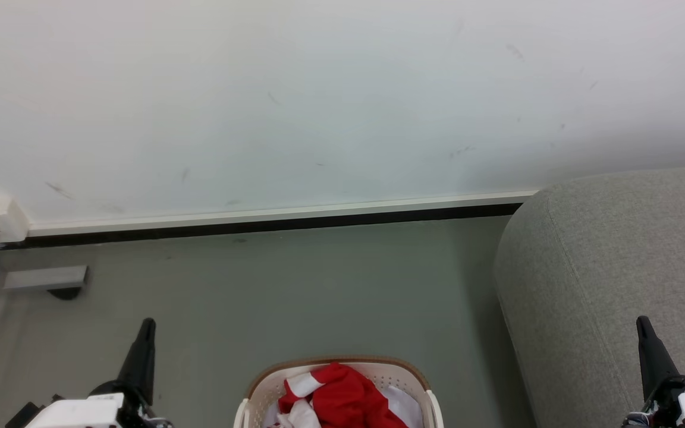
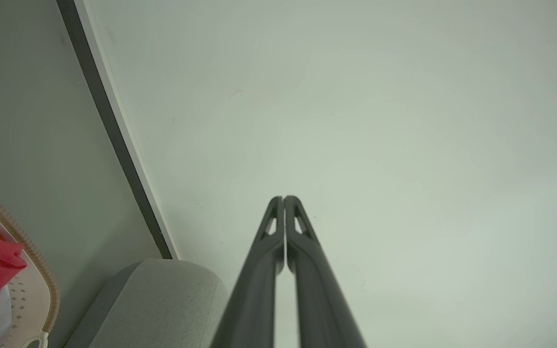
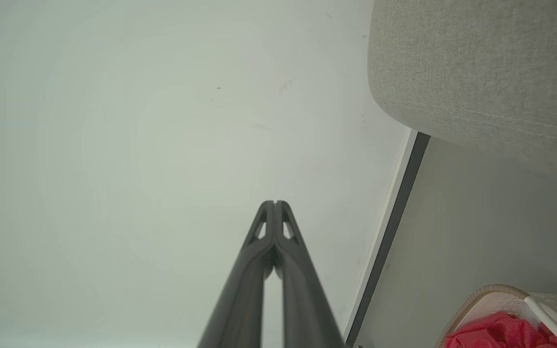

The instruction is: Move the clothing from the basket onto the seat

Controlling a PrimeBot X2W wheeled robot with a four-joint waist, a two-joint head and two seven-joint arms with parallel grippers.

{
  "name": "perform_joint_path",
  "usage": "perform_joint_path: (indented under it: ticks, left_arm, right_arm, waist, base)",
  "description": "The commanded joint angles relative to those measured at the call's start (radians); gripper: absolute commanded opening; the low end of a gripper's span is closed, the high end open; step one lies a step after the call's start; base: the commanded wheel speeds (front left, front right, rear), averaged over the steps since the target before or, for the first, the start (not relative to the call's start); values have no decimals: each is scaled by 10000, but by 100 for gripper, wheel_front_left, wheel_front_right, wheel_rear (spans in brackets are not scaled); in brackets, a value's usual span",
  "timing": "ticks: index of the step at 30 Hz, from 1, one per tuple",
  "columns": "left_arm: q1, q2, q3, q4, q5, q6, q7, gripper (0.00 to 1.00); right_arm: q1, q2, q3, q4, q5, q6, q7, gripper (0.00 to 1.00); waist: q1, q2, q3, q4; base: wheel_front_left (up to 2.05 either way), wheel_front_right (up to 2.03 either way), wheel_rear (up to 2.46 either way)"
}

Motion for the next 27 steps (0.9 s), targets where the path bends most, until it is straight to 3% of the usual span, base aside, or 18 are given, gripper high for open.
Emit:
perform_joint_path:
  ticks: [1, 27]
  left_arm:
    - [-90, 28, 15, -34, -140, -52, 31, 0]
    - [-90, 28, 15, -34, -140, -52, 31, 0]
  right_arm:
    - [-122, -72, -36, -58, 6, -23, 27, 0]
    - [-122, -72, -36, -58, 6, -23, 27, 0]
  waist:
    - [0, 0, 0, 0]
    - [0, 0, 0, 0]
  base:
    - [0, 0, 0]
    - [0, 0, 0]
